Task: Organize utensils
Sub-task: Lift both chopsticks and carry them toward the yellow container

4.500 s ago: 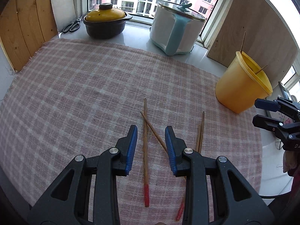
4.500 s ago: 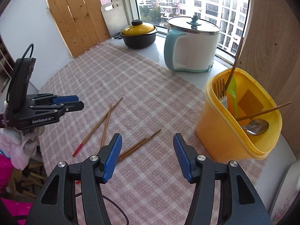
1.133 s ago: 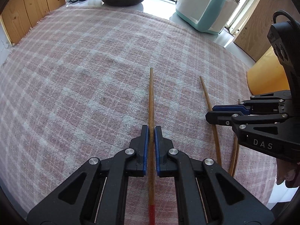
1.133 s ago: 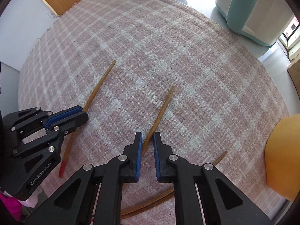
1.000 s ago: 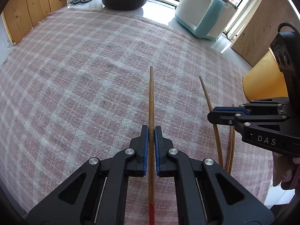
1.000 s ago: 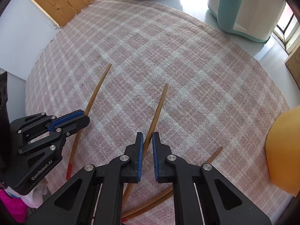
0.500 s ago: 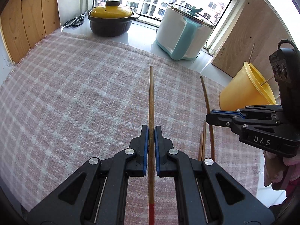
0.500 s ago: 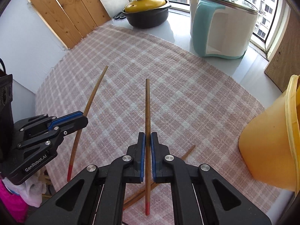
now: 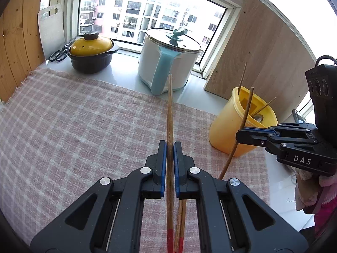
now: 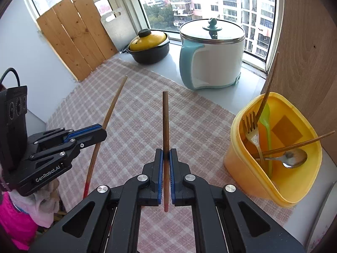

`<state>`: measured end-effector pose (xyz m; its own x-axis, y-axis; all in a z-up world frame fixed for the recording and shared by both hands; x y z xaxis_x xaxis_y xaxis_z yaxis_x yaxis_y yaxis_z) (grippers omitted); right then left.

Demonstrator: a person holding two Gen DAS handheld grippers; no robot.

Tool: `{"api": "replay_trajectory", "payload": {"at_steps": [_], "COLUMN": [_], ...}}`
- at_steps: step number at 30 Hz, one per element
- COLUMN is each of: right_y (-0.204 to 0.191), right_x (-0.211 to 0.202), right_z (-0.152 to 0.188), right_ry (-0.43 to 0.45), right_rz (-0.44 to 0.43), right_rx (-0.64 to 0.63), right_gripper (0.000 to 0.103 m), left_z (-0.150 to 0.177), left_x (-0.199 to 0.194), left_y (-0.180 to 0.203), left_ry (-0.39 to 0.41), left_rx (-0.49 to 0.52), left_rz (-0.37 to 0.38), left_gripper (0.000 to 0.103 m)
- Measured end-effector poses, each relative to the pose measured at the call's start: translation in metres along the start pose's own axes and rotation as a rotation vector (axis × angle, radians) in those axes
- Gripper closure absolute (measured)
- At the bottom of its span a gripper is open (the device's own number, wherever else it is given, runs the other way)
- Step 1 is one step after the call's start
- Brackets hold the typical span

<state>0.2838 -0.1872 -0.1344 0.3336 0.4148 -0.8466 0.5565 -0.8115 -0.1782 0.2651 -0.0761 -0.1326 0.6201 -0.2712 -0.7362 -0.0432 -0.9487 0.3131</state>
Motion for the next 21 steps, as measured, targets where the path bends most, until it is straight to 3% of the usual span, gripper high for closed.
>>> {"api": "replay_trajectory", "payload": {"at_steps": [21], "right_y": [0.072], "right_x": [-0.109], "right_z": [-0.017], "right_ry": [0.116], "right_rz": [0.07], "right_rx": [0.059], "right_gripper": [0.099], "left_z": [-0.072], "left_x": [0.019], "left_y": [0.107], "left_ry": [0.082], "left_rx": [0.118], "left_rz": [0.12], "left_gripper": [0.099]}}
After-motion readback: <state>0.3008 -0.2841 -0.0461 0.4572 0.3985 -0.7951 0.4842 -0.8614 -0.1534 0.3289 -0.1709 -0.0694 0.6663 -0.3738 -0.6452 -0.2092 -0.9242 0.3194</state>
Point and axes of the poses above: each gripper's, at about its wrist camera, not at the fingertips, and x roughly the way its jaws point, y to its right, z to its underside, the point moved 8 cm from there along x, roughly the way its jaws point, and after that the axes turned 2 degrees about -x, right-handed, at the moved point
